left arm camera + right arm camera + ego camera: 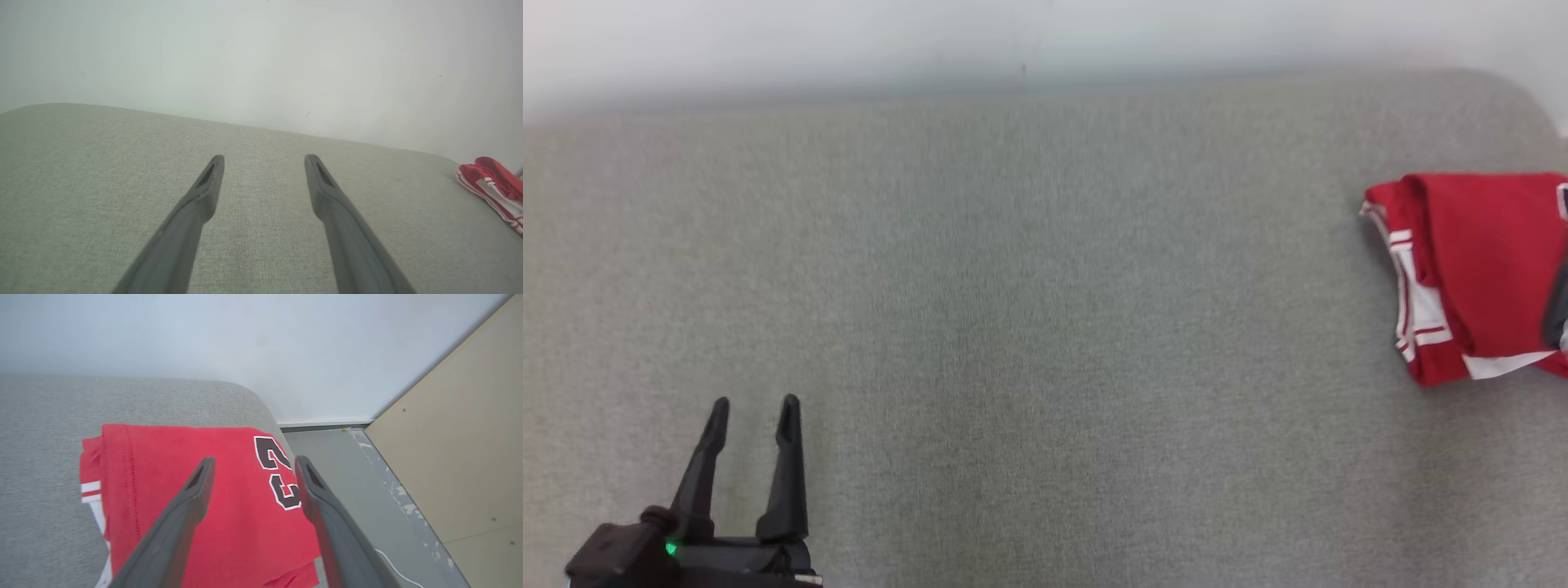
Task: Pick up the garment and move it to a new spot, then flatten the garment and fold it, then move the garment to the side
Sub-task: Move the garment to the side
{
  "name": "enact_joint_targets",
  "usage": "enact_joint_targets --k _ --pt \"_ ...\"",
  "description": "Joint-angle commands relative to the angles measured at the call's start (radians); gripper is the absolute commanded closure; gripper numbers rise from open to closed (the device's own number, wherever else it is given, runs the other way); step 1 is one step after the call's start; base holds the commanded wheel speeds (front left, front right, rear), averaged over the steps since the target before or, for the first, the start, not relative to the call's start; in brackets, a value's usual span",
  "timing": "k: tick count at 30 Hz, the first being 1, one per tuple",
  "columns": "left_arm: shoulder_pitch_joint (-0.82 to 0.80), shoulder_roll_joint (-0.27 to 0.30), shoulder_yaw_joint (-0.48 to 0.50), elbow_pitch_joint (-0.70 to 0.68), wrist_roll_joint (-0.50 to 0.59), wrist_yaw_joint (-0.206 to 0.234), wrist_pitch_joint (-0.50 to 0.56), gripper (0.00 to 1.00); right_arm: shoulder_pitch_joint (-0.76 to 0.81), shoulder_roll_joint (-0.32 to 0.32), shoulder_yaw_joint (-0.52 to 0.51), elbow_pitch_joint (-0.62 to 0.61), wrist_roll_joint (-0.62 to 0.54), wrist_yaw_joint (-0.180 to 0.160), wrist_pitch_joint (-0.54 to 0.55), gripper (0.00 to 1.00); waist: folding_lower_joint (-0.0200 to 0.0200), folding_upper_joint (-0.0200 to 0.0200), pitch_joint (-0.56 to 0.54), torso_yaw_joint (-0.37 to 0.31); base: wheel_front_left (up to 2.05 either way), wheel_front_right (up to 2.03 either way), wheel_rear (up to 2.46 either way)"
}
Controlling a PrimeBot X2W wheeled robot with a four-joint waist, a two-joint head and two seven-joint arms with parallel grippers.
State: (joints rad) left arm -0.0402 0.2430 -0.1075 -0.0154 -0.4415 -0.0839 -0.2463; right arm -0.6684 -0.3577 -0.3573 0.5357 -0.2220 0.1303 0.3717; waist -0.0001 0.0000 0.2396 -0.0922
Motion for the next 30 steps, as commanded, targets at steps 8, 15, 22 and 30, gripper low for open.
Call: enact_joint_targets --k 8,15,22,30 --pt "0.056 -0.101 0.096 0.055 -0.037 0.026 -0.019 0.0 0.264 0.116 0.152 -0.18 0.33 0.001 -0.188 0.0 0.0001 0.0 -0.244 0.005 0.0 0.0 0.0" --pt "0.122 -0.134 0.17 0.042 0.007 0.003 -0.019 0.0 0.508 0.181 0.29 -0.346 0.485 0.001 -0.331 0.0 0.0001 0.0 -0.311 0.03 0.0 0.0 0.0" --pt "0.187 -0.155 0.203 0.018 0.081 -0.029 -0.019 0.0 0.635 0.206 0.379 -0.383 0.508 0.001 -0.418 0.0 0.0001 0.0 -0.343 0.056 0.0 0.0 0.0" --pt "0.25 -0.171 0.212 0.06 0.153 -0.044 -0.019 0.0 0.715 0.248 0.411 -0.369 0.481 0.001 -0.524 0.0 0.0001 0.0 -0.362 0.071 0.0 0.0 0.0"
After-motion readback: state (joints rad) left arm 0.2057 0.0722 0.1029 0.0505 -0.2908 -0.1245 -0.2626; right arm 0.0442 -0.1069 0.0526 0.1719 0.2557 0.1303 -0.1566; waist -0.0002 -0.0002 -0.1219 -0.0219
